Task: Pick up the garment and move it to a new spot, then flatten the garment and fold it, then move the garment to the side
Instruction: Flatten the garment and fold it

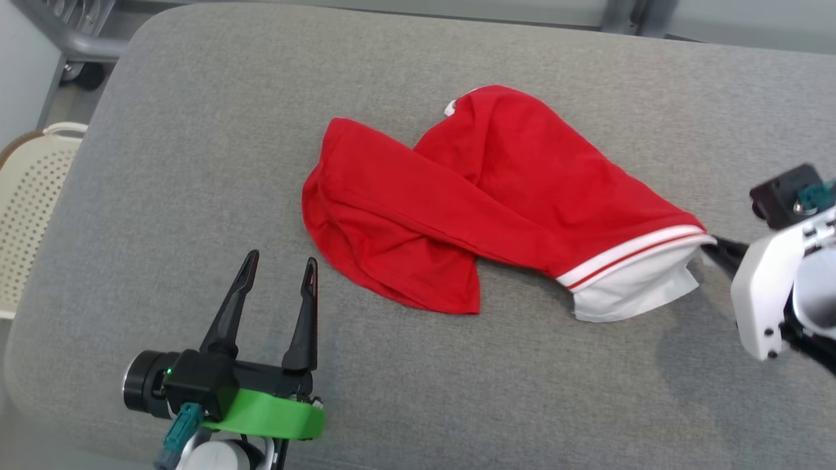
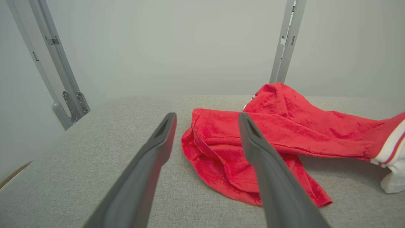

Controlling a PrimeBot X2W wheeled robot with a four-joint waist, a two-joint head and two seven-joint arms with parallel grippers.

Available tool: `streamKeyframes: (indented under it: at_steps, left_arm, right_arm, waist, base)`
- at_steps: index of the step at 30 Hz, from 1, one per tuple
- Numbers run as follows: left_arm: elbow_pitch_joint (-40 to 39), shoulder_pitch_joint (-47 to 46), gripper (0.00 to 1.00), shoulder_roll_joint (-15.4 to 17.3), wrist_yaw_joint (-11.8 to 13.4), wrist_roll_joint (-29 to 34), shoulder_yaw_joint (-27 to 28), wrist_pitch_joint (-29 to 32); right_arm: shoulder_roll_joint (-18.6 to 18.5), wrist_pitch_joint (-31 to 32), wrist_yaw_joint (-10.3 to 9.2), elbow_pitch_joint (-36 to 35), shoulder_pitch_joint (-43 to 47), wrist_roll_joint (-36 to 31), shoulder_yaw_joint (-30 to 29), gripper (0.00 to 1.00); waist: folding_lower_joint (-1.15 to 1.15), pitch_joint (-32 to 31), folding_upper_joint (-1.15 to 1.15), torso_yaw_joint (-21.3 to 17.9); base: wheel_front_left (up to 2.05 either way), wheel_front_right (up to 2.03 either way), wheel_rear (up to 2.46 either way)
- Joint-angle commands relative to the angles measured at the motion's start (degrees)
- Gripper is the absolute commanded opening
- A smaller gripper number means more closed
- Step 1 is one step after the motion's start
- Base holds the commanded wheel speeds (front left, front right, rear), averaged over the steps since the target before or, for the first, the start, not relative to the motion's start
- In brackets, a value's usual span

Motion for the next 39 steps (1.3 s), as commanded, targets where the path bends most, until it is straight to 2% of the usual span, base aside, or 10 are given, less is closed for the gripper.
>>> streamKeyframes:
  at_steps: [1, 7, 8, 9, 10, 16, 23, 28, 32, 39]
  left_arm:
    - [0.12, -1.07, 1.0, -0.03, -0.23, -0.56, -0.13, -0.03]
    - [0.17, -1.92, 1.0, -0.08, 0.29, -1.28, -0.91, -0.03]
    - [0.17, -1.96, 1.0, -0.09, 0.44, -1.36, -1.07, -0.03]
    - [0.14, -2.03, 1.0, -0.09, 0.52, -1.57, -1.18, -0.03]
    - [0.19, -2.06, 1.0, -0.08, 0.66, -1.71, -1.26, -0.03]
    - [0.71, -1.91, 1.0, -0.1, 1.12, -0.05, -1.62, -0.03]
    - [1.82, -0.66, 1.0, -0.06, 1.03, -1.03, 0.7, -0.04]
    - [2.31, -0.23, 1.0, -0.06, 4.11, -5.19, 3.96, -0.03]
    - [3.58, 0.09, 1.0, -0.02, 6.54, -7.59, 5.27, -0.04]
    - [5.65, 0.98, 1.0, 0.55, 6.33, -8.66, 6.04, -0.03]
  right_arm:
    - [-0.49, -0.55, -0.02, 2.08, -2.35, 0.56, 0.64, 0.0]
    - [-0.79, -3.25, -0.02, 14.4, -12.52, 2.52, 5.49, 0.0]
    - [-0.91, -4.16, -0.02, 16.05, -14.09, 2.18, 6.28, 0.29]
    - [-1.0, -5.35, -0.02, 17.61, -15.48, 1.51, 6.77, 0.93]
    - [-1.07, -6.48, -0.06, 19.29, -16.71, 0.5, 7.1, 1.0]
    - [-0.48, -12.26, -0.05, 24.92, -20.06, -0.93, 9.28, 1.0]
    - [1.27, -20.18, -0.04, 24.34, -15.65, -2.01, 6.0, 1.0]
    - [6.69, -26.93, -0.04, 22.38, -9.82, -3.1, 0.09, 1.0]
    - [10.56, -31.6, -0.02, 20.44, -6.37, -5.6, -2.05, 1.0]
    - [18.59, -42.16, -0.02, 17.0, 0.58, -10.27, -3.92, 1.0]
  waist:
    - [0.0, 1.27, 0.0, 1.62]
    - [0.0, 2.62, 0.0, 4.29]
    - [0.0, 2.81, 0.0, 4.61]
    - [0.0, 2.96, 0.0, 4.91]
    - [0.0, 3.01, 0.0, 5.16]
    - [0.0, 2.35, 0.0, 5.37]
    - [0.0, 0.06, 0.0, 2.82]
    - [0.0, -1.92, 0.0, 0.12]
    - [0.0, -3.02, 0.0, -1.49]
    - [0.0, -5.55, 0.0, -4.53]
  base:
    - [0.0, 0.0, 0.0]
    - [0.0, 0.0, 0.0]
    - [0.0, 0.0, 0.0]
    - [0.0, 0.0, 0.0]
    - [0.0, 0.0, 0.0]
    - [0.0, 0.0, 0.0]
    - [0.0, 0.0, 0.0]
    - [0.0, 0.0, 0.0]
    - [0.0, 0.0, 0.0]
    - [0.0, 0.0, 0.0]
